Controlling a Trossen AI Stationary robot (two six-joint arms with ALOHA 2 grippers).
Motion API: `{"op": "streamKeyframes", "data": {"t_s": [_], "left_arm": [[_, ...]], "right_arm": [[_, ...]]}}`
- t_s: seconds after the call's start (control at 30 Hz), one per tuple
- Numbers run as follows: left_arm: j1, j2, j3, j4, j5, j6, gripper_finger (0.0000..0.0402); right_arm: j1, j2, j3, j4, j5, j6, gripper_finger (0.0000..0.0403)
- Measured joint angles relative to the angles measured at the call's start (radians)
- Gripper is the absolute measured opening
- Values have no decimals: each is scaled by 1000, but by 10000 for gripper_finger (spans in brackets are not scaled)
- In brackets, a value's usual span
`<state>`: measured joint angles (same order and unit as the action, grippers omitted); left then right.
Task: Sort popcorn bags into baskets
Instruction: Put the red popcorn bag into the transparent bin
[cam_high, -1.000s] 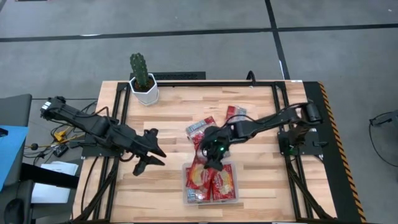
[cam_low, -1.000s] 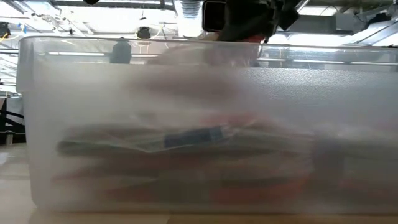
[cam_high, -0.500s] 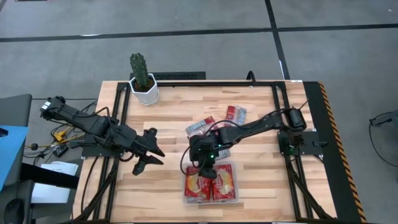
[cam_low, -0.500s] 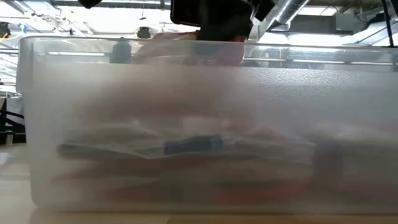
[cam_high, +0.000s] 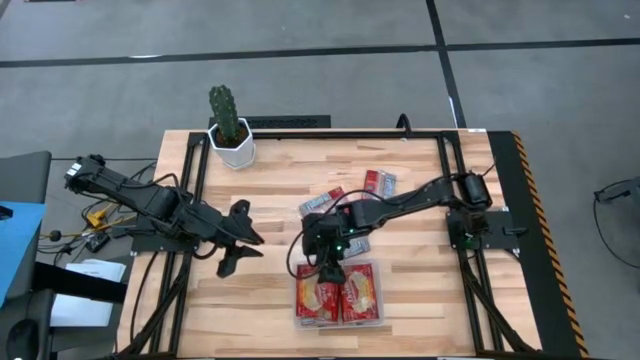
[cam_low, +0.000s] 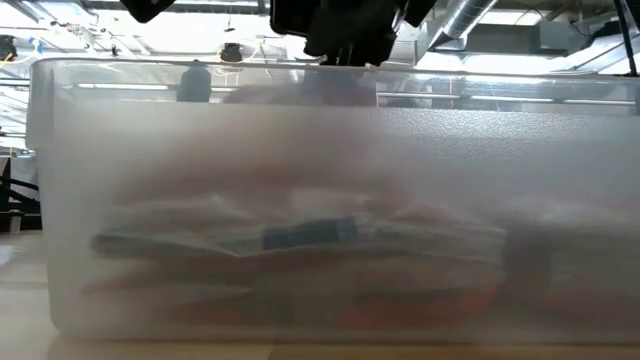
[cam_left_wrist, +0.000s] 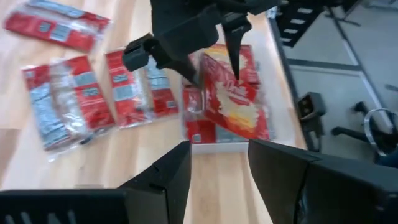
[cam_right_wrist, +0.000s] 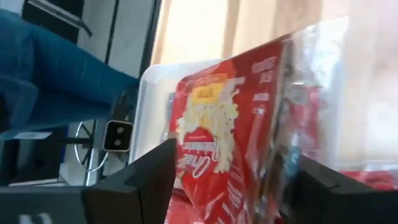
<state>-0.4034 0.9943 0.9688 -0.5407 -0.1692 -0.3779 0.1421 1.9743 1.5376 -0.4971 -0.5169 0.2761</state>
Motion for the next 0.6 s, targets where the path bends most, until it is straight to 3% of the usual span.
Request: {"op": "streamKeyframes", "data": {"t_s": [0.33, 0.6], "left_arm": [[33, 0, -4, -24, -148, 60, 146], [103, 0, -5, -47, -153, 61, 146]], "right_arm": [[-37, 0, 144, -276, 41, -76, 234], [-2, 11, 166, -294, 359, -74, 197]]}}
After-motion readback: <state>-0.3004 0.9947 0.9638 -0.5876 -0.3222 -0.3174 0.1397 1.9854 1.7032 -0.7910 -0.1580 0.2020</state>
